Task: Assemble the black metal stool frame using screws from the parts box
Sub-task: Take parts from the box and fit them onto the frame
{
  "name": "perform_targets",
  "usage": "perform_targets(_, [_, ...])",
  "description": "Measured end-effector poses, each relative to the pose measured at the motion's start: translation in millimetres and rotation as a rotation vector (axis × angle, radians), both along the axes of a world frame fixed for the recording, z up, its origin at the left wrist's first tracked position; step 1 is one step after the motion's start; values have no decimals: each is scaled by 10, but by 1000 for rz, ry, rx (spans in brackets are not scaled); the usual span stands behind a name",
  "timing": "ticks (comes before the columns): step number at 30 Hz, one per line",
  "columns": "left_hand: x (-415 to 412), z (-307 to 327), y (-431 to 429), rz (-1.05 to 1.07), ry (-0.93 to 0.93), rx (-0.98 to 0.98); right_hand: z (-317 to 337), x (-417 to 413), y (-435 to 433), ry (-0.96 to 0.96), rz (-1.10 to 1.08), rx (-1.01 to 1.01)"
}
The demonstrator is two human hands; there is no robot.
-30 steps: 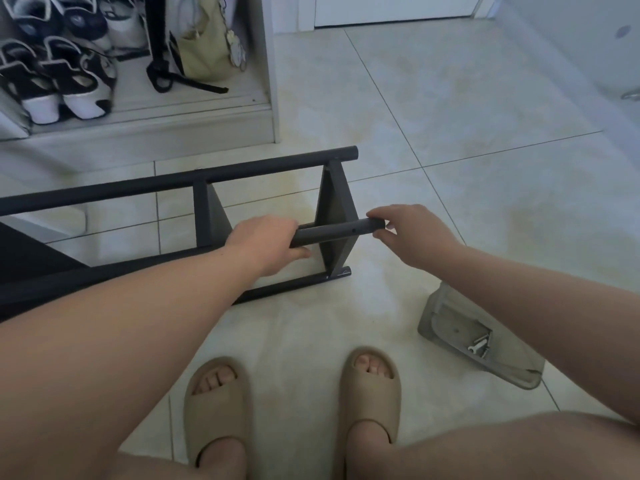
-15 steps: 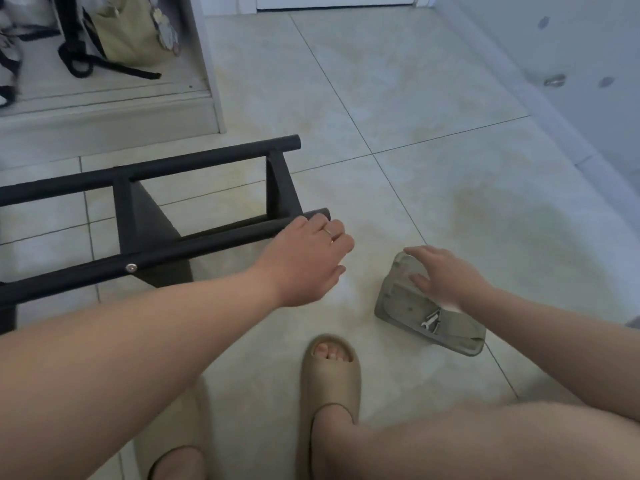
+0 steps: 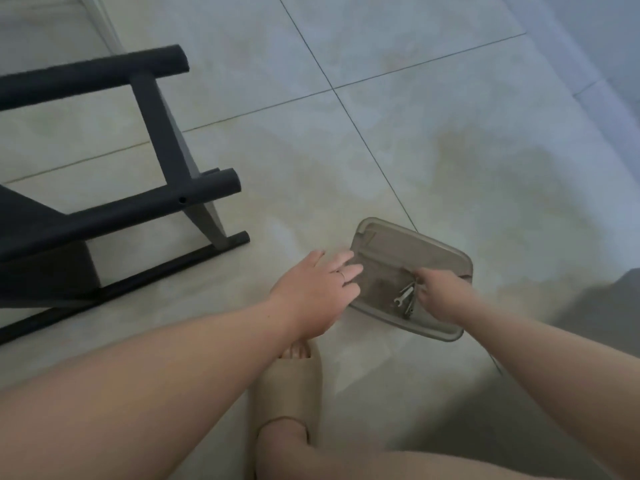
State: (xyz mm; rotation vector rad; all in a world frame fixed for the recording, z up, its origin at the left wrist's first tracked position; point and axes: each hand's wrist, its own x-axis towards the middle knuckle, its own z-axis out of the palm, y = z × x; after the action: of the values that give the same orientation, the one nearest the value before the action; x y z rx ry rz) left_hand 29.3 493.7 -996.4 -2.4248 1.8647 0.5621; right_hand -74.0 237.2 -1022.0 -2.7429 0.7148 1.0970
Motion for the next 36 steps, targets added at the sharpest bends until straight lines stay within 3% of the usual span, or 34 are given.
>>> perform_targets(8, [-109,-306,-122,33,-61,-95,-448,97,-73,-73,-45,22])
perform_targets(26, [-115,-309,-137,30,-152,-84,-584,130,-53,-113,180,-94])
perform_targets(32, [-48,-149,-144,50,-108,-43,-279,284,127,-367,-172,26])
perform_targets(36, [85,181,24,15,-100,-25,95,422,309,-477,-185,187])
